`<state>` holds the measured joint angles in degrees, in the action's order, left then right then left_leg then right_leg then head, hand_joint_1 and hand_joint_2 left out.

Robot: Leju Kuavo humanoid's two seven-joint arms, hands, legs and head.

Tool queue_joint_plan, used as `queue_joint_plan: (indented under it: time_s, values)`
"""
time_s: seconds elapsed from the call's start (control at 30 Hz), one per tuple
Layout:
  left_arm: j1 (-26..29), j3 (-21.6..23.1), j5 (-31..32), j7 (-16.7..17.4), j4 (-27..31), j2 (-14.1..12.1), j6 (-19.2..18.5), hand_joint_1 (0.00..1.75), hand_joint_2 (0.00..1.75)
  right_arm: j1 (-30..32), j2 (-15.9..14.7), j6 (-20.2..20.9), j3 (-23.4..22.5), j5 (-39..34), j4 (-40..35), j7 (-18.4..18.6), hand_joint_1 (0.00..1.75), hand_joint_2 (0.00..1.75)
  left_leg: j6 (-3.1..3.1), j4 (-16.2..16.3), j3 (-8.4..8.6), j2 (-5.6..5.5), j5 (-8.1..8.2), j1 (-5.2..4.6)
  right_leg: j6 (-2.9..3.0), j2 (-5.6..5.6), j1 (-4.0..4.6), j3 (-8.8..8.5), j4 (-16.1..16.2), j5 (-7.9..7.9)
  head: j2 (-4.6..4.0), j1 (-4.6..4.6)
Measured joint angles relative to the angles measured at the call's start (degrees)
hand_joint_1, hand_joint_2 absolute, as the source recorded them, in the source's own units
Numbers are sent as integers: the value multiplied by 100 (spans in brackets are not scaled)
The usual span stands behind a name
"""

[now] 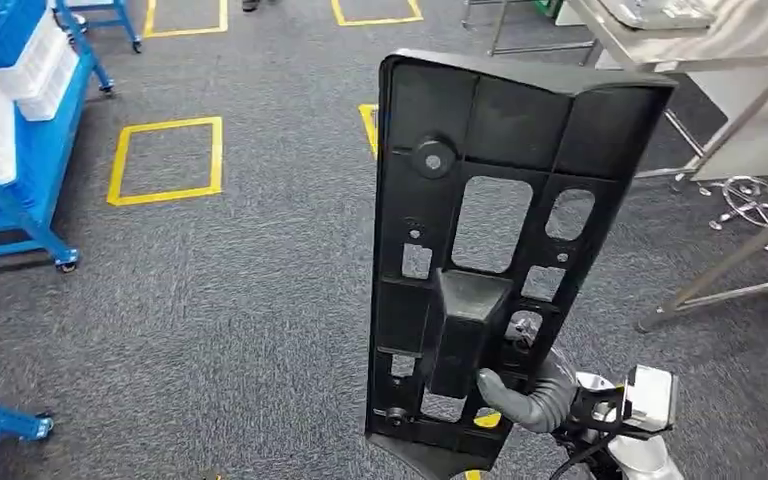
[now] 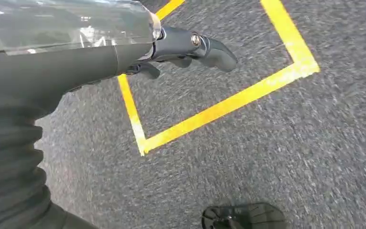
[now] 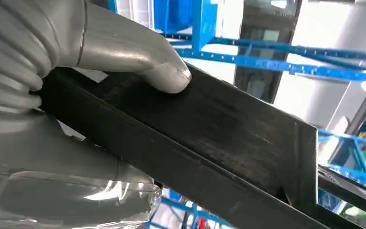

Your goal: Take the parts from the cabinet and place them on the table.

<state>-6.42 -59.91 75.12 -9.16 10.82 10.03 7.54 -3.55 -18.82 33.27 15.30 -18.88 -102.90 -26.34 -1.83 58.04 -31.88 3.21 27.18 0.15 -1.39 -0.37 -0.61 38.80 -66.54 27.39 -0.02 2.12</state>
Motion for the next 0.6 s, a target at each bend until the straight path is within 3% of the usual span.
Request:
queue_joint_plan:
  time_s: [0.03, 0.07, 0.2, 0.23, 0.27, 0.3, 0.37, 0.4, 0.43, 0.47, 0.5, 0.53, 0.57, 0.6]
  values:
    - [1, 0, -9, -13, 2, 2, 2, 0, 175, -29, 0, 11, 0, -4, 0, 26, 169, 175, 7, -2, 24, 49, 16, -3, 47, -134, 30, -282, 509, -196, 0, 0]
    - [3, 0, -24, -28, 2, 4, 9, 0, 175, -90, 2, 24, 2, -7, 9, 50, 169, 175, 30, -3, 40, 94, 32, -15, 96, -374, 99, -438, 835, -143, 0, 0]
    - [-1, -13, -59, -77, 0, 13, 20, 0, 175, -251, 11, 46, 26, -63, 74, 120, 169, 175, 141, -36, 87, 290, 67, -12, 193, -143, 158, -418, 873, -190, 0, 0]
    - [-8, -15, -59, -87, 0, 11, 28, 0, 175, -270, 11, 41, 31, -88, 87, 138, 169, 175, 185, 13, 74, 200, 116, 0, 232, -92, 60, -485, 960, -241, 2, 0]
    - [-4, -15, -59, -107, 0, 11, 41, 0, 175, -315, 13, 22, 39, -116, 96, 140, 169, 175, 203, 164, 36, -50, 202, 10, 253, -49, 74, -510, 995, -249, 2, 0]
    - [4, -15, -57, -116, 0, 11, 55, 0, 175, -356, 11, -5, 46, -127, 107, 144, 169, 175, 206, 505, -126, -197, 400, 13, 273, -18, 73, -514, 993, -248, 0, 2]
    - [43, -15, -35, -114, 2, 7, 55, 0, 175, -346, 11, -81, 48, -171, 122, 144, 169, 175, 240, 1451, -608, -280, 805, 19, 291, 107, 76, -518, 987, -236, 0, 0]
    - [64, -15, -11, -105, 0, 0, 50, 0, 175, -333, 11, -107, 48, -194, 131, 135, 169, 175, 256, 1768, -793, -281, 864, 21, 293, 180, 78, -513, 974, -232, 0, 0]
    - [74, -15, -7, -87, 0, 0, 48, 0, 175, -313, 9, -133, 48, -199, 131, 133, 169, 175, 264, 1764, -822, -282, 767, 28, 287, 255, 73, -515, 959, -224, 0, 0]
    - [76, -15, -7, -66, 2, 0, 39, 0, 175, -291, 2, -149, 48, -201, 131, 129, 169, 175, 268, 1515, -732, -284, 557, 44, 270, 327, 64, -522, 940, -210, 0, 0]
    - [76, -15, -4, -52, 2, -2, 35, 0, 175, -278, 0, -155, 48, -203, 131, 129, 169, 175, 275, 1051, -534, -311, 263, 63, 248, 406, 53, -531, 912, -191, 0, 0]
    - [78, -15, -2, -41, 0, -2, 35, 0, 175, -277, 0, -164, 48, -203, 131, 129, 169, 175, 281, 539, -306, -402, -8, 83, 221, 470, 39, -535, 873, -161, 0, 0]
    - [95, -15, 2, -13, 0, -2, 35, 0, 175, -277, -2, -175, 48, -205, 129, 129, 169, 175, 284, 192, -154, -674, -60, 121, 187, 530, 23, -513, 824, -129, 0, 0]
    - [102, -13, 13, 4, 0, 2, 35, 0, 175, -287, -17, -190, 44, -203, 125, 137, 169, 175, 266, 100, -122, -775, 2, 121, 147, 597, 52, -463, 748, -106, 0, 0]
